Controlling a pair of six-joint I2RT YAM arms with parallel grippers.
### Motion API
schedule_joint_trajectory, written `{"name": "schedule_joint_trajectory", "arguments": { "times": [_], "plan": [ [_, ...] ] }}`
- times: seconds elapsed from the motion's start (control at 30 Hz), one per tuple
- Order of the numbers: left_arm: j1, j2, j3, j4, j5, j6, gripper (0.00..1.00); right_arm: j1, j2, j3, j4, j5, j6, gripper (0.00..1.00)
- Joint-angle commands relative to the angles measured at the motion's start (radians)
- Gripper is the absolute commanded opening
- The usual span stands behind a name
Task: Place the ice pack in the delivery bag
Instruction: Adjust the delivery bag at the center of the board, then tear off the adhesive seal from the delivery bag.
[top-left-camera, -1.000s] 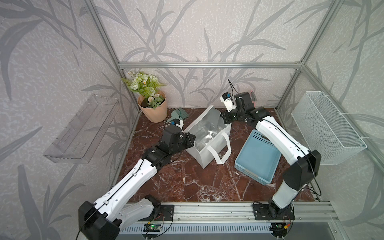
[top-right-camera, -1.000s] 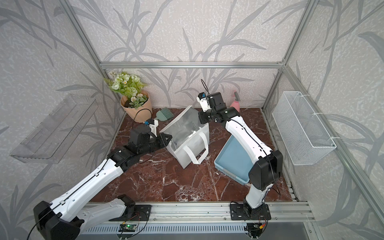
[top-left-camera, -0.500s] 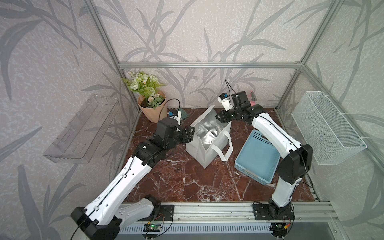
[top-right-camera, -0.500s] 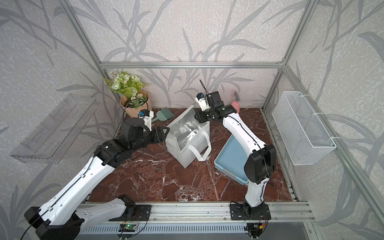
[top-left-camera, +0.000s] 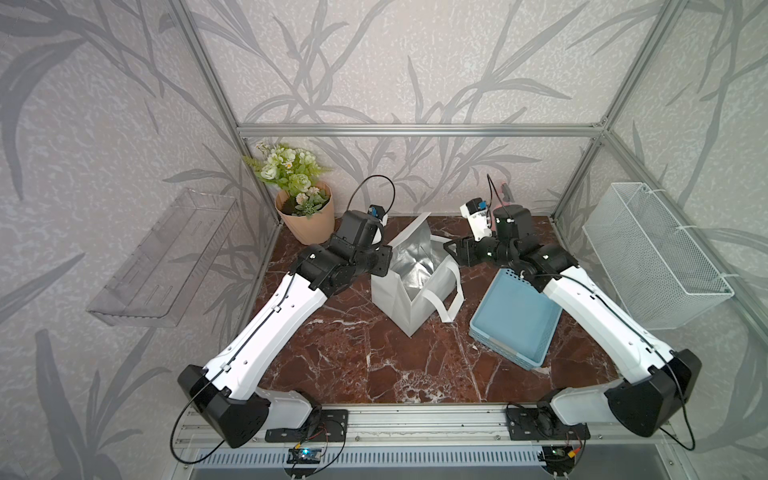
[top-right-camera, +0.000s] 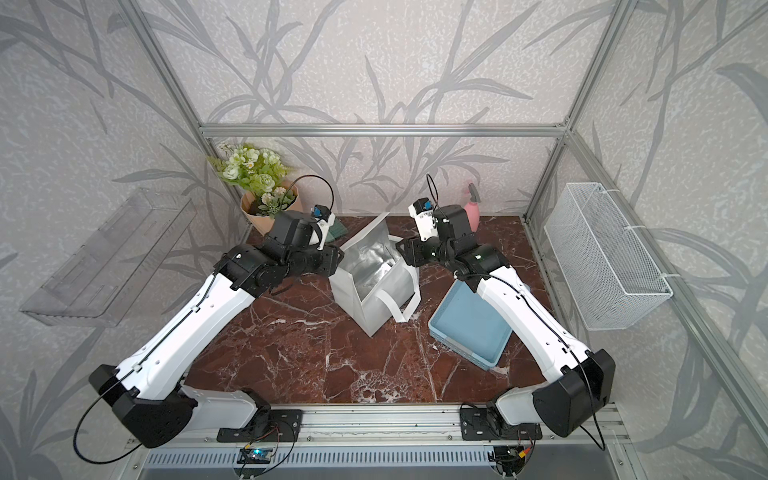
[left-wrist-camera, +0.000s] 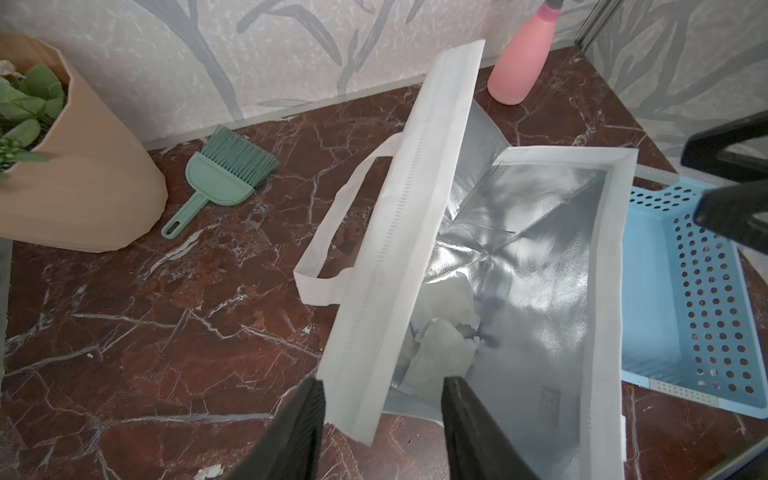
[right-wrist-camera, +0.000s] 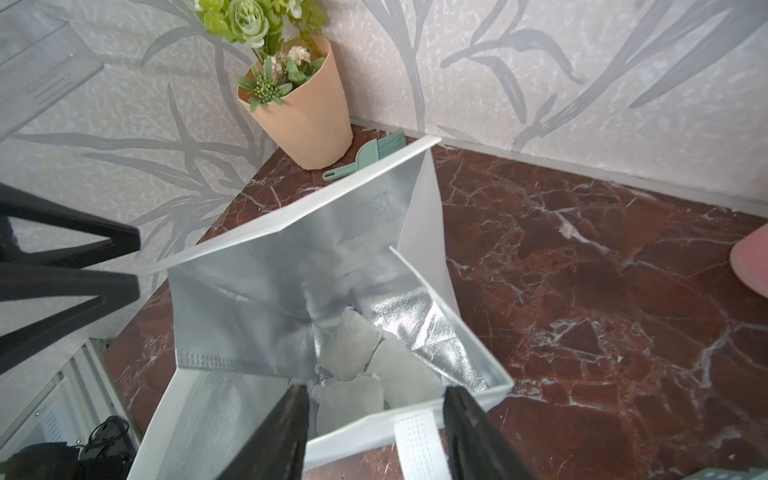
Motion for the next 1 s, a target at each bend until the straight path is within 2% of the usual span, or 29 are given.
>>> {"name": "schedule_joint_trajectory", "arguments": {
  "times": [0.0, 0.3, 0.47, 0.57, 0.97],
  "plan": [
    [-0.023, 0.027, 0.06, -0.036, -0.055, 0.073, 0.47, 0.017, -0.034, -0.044, 0.027, 0.013, 0.038, 0.56],
    [-0.049, 0.086, 0.058, -0.067, -0.186, 0.135, 0.46, 0.02, -0.056, -0.047, 0.002, 0.025, 0.051, 0.56],
    [-0.049, 0.094, 0.064, -0.06, -0.244, 0.15, 0.41, 0.024, -0.049, -0.042, 0.004, 0.023, 0.058, 0.56],
    [-0.048, 0.1, 0.06, -0.054, -0.269, 0.159, 0.35, 0.025, -0.046, -0.041, 0.005, 0.016, 0.06, 0.56],
    [-0.046, 0.113, 0.083, -0.048, -0.261, 0.168, 0.23, 0.034, -0.039, -0.048, 0.005, 0.015, 0.068, 0.56]
  ]
}}
